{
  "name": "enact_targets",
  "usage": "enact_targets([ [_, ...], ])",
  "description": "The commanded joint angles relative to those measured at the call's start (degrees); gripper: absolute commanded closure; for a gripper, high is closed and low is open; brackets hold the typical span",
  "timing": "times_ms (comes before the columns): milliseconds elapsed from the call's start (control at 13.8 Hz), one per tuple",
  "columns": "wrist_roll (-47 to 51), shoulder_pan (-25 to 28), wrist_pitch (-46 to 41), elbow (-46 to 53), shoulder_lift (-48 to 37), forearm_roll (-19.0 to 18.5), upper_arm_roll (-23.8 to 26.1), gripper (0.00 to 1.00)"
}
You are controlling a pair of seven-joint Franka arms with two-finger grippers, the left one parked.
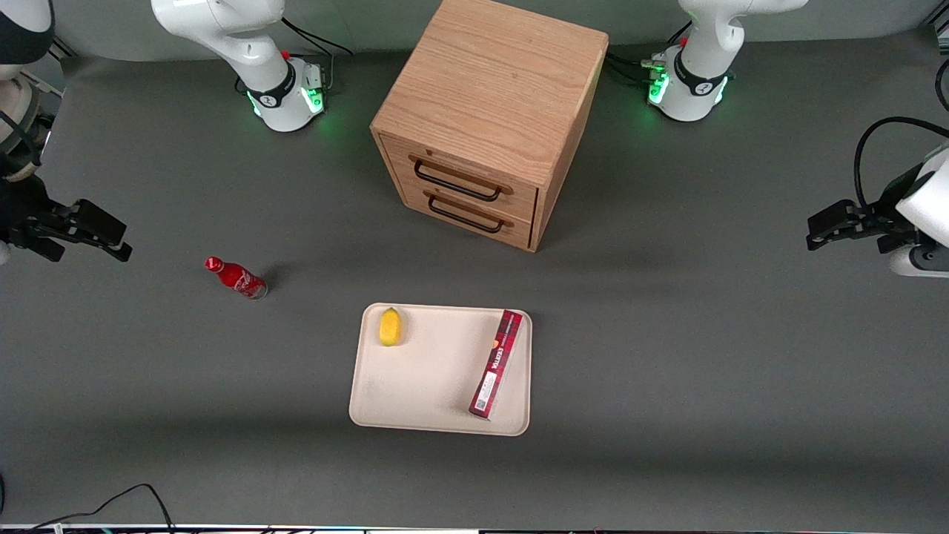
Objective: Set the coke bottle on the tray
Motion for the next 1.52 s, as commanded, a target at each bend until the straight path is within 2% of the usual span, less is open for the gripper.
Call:
enact_targets([
  [0,-4.0,0.2,-0.8,0.0,-0.3,0.1,-1.7,0.0],
  [1012,-4.5,0.7,0.2,-2.4,1.7,0.1,-1.0,0.0],
  [1446,-4.5,0.8,7.7,-18.2,0.6,0.1,-1.1,0.0],
])
